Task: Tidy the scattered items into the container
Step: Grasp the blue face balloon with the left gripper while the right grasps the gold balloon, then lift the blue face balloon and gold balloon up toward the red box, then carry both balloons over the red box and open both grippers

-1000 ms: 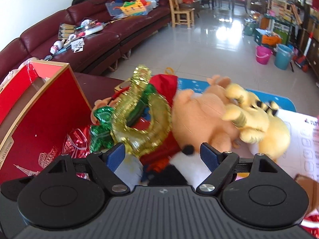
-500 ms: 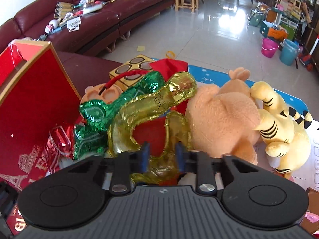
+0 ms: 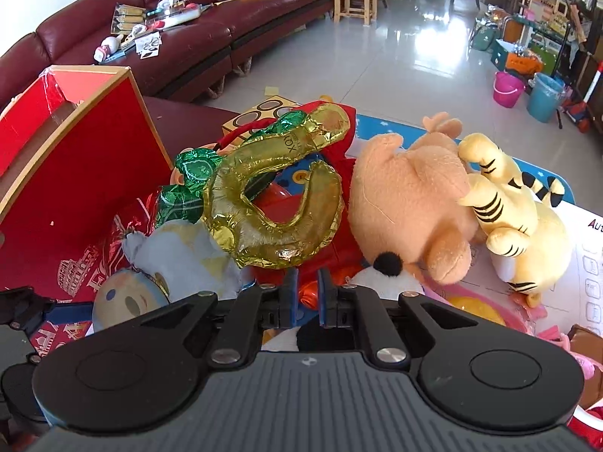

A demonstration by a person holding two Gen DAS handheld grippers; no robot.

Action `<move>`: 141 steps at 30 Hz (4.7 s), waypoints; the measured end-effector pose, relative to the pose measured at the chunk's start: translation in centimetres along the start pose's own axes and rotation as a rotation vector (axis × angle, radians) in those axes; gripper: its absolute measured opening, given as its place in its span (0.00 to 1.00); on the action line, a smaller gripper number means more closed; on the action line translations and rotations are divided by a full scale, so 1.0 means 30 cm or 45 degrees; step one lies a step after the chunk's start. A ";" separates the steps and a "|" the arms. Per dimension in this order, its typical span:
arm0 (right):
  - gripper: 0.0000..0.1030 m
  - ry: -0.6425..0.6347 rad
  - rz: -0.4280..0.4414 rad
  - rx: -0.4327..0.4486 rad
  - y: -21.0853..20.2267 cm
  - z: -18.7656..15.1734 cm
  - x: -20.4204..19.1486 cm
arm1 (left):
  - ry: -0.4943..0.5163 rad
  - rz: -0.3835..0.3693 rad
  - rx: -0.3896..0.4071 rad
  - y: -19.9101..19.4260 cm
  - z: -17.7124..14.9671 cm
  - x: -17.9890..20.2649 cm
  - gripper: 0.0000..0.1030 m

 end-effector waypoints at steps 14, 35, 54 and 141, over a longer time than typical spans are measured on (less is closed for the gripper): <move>0.62 -0.155 0.091 0.085 0.023 0.099 -0.085 | 0.062 0.002 0.042 0.015 -0.023 -0.001 0.74; 0.36 -0.349 0.307 -0.114 0.215 0.106 -0.212 | 0.039 0.061 0.009 0.058 -0.028 -0.044 0.77; 0.34 -0.191 0.170 -0.003 -0.050 0.001 -0.145 | 0.092 0.049 0.130 -0.022 -0.048 -0.065 0.57; 0.12 -0.415 0.144 -0.035 -0.112 -0.021 -0.268 | -0.030 0.053 0.229 -0.197 -0.044 -0.098 0.38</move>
Point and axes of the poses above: each gripper's, at about its wrist camera, not at the fingertips, and y roughly the way its jaws point, x to its right, z to its top, the point moved 1 cm from there along y, roughly the way its jaws point, and after that the axes turned 11 degrees about z, right-handed, at the moved point
